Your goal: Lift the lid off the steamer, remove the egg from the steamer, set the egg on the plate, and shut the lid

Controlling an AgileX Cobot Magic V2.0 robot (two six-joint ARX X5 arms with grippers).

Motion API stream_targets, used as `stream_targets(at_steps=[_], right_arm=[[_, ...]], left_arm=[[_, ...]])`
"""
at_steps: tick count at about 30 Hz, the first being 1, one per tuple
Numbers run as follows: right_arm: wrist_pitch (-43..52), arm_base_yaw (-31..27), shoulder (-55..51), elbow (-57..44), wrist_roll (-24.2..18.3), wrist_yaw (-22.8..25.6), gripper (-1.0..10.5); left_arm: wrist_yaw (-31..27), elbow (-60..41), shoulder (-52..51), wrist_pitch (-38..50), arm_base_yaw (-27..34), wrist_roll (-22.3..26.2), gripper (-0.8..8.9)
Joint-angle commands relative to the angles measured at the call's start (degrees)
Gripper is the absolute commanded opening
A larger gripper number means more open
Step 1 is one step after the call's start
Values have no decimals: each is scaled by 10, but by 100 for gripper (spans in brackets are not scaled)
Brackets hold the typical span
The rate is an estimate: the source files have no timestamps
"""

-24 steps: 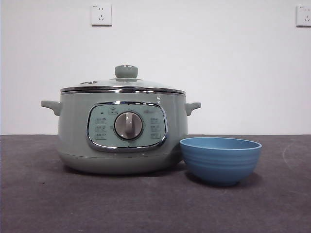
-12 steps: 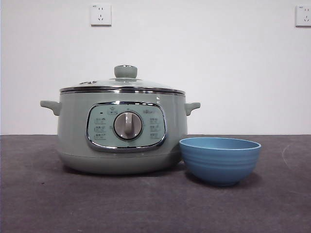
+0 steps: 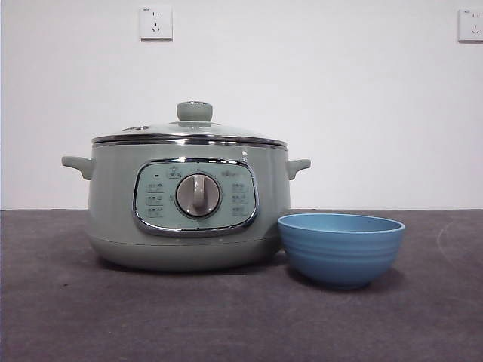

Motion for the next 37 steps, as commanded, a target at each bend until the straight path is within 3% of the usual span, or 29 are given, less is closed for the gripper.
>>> stream_targets(at_steps=[1,5,11,17,22,27,37], right_arm=[[68,-45,-31,-19,-23,-7,0],[180,-130,-97,-92,-20,-46,0],[352,-227,-210,-279,-19,-42,0],[469,-260,-298,-439,-19,-40,0],[491,-260,-342,-512,-10,-30,0],[503,-260,-365,-561,33,10,0],[458,-260,-365,-563,36,34,0]], left_arm=[[0,-8,-2,3,2,-3,-3],[0,-8,-2,3,2,-3,-3],[0,-8,-2,3,2,-3,-3],[0,-8,-2,3,2,-3,-3],[0,-8,-2,3,2,-3,-3],[0,-8,-2,3,2,-3,-3],[0,-8,-2,3,2,-3,-3]])
